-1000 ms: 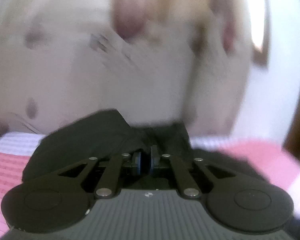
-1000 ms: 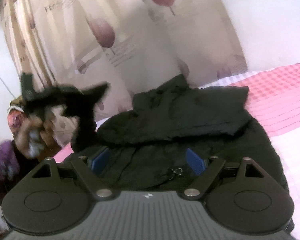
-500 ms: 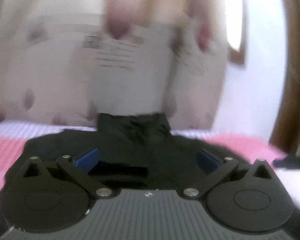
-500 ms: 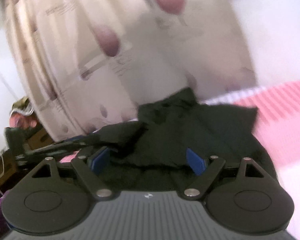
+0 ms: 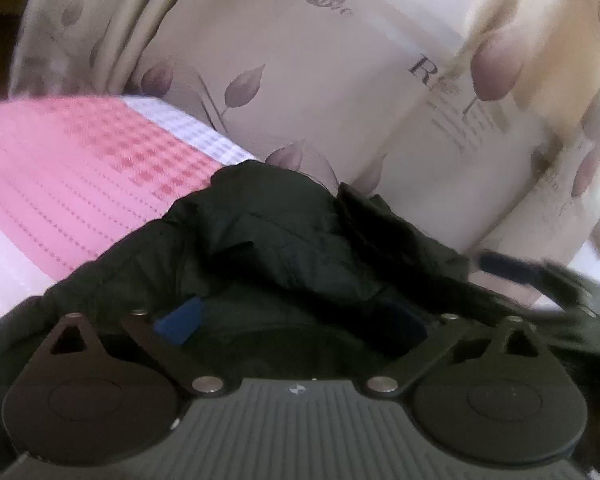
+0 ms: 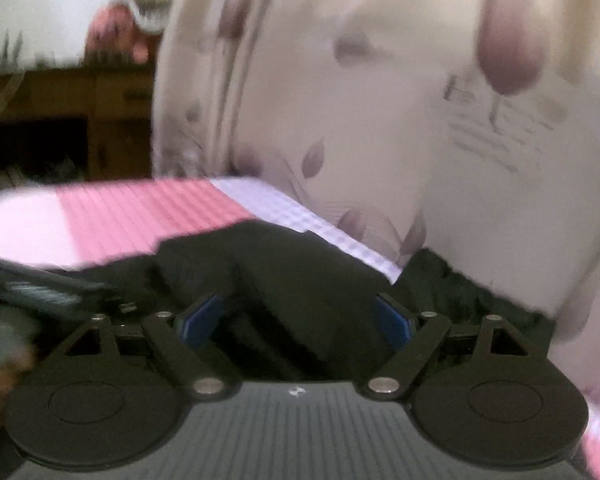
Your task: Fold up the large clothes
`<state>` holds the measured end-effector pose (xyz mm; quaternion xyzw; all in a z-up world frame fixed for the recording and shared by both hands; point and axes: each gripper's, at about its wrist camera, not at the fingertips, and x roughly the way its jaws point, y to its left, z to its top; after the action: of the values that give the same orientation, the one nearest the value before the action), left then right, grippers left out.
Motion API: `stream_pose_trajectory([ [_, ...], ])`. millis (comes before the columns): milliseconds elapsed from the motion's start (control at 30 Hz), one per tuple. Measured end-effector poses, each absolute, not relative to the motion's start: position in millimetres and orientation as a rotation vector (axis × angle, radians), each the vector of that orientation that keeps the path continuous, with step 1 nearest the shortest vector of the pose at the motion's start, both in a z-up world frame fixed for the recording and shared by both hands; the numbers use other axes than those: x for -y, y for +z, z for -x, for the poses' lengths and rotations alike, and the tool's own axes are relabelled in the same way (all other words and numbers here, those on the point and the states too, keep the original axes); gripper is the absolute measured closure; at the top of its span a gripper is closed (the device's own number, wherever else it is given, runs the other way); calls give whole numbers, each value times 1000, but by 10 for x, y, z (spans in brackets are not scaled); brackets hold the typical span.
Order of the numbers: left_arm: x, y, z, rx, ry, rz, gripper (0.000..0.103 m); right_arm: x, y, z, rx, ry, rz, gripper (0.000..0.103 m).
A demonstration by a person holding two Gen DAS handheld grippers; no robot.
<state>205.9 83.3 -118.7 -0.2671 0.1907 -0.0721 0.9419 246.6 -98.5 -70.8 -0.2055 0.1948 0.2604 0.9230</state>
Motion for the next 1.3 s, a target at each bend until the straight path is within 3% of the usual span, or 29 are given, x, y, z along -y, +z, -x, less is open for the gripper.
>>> stream_pose_trajectory([
  [33, -818, -1178, -2033, -386, -143, 535, 2, 939, -752, -2550, -426, 541, 439, 35],
  [67, -804, -1169, -2046, -387, -140, 529, 1, 926, -775, -2603, -449, 519, 452, 72],
  [100, -801, -1168, -2046, -390, -142, 529, 1, 978, -763, -2650, -462, 477, 435, 88],
  [333, -823, -1241, -2078, -387, -142, 556, 0, 2286, -506, -2388, -410, 291, -28, 92],
  [667, -823, -1256, -2088, -403, -133, 551, 0, 3387, -1415, -2341, -615, 328, -722, 90],
  [933, -805, -1142, -2233, -478, -251, 564, 1, 3441, -1398, -2485, -603, 317, -748, 85],
  [1033, -758, -1139, -2489, -538, -289, 559, 1, 3299, -1407, -2587, -643, 325, -681, 90],
  [1200, -973, -1083, -2776, -465, -144, 621, 2, 2835, -1374, -2779, -680, 417, -626, 93],
  [1300, -1285, -1097, -2836, -438, -68, 724, 15, 2635, -1370, -2848, -712, 465, -610, 92],
])
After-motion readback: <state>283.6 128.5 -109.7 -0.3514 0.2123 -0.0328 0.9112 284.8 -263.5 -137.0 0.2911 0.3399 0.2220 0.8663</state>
